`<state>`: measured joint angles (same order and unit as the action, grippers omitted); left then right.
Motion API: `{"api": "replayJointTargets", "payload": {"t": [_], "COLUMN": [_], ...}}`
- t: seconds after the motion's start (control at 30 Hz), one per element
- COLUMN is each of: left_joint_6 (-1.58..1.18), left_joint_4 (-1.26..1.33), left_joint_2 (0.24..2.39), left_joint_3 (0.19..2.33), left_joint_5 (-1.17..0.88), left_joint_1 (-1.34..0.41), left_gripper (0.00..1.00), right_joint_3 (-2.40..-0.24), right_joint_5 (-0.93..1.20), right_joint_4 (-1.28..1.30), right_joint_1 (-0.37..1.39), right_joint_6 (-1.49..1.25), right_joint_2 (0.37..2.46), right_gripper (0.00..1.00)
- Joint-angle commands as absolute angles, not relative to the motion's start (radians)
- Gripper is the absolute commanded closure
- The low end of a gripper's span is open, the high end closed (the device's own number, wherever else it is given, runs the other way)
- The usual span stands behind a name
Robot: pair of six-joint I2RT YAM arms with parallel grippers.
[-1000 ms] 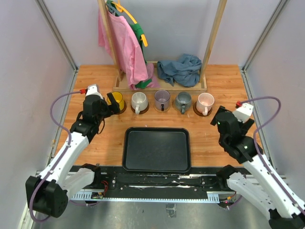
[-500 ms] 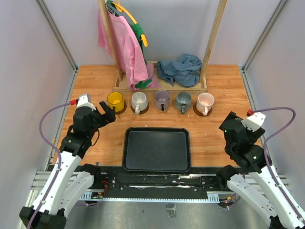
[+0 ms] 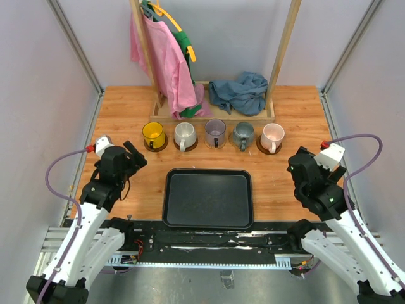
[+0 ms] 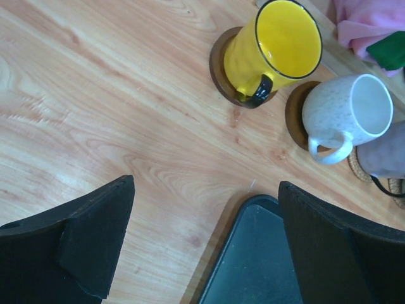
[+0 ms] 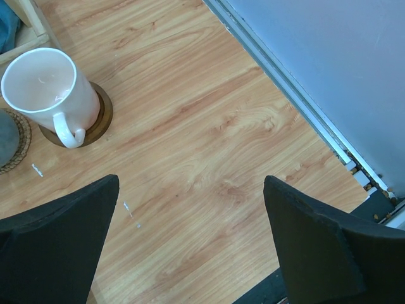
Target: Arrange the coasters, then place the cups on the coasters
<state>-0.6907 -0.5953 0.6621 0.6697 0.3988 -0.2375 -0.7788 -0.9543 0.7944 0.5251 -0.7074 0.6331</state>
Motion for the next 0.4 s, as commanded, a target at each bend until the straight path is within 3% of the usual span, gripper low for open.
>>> {"api": "replayJointTargets", "payload": {"t": [0.0,0.37], "left_joint_6": [-0.7,-0.708], "left_joint_4": [-0.596,-0.582], "left_joint_2": [0.617,0.544], "left_joint_3": [0.639,0.617], "left_joint_5": [0.436,0.46], "left_joint_1": [-0.232,-0.232], "left_gripper": [0.0,0.0], "right_joint_3": [-0.805,-0.794], "right_joint_5": [-0.965,-0.963], "right_joint_4": [0.819,0.818], "right_joint_1": [0.514,0.514], "right_joint_6": [-0.729,-0.732], "right_joint_2": [0.637,0.652], "right_gripper": [0.02,0.02]}}
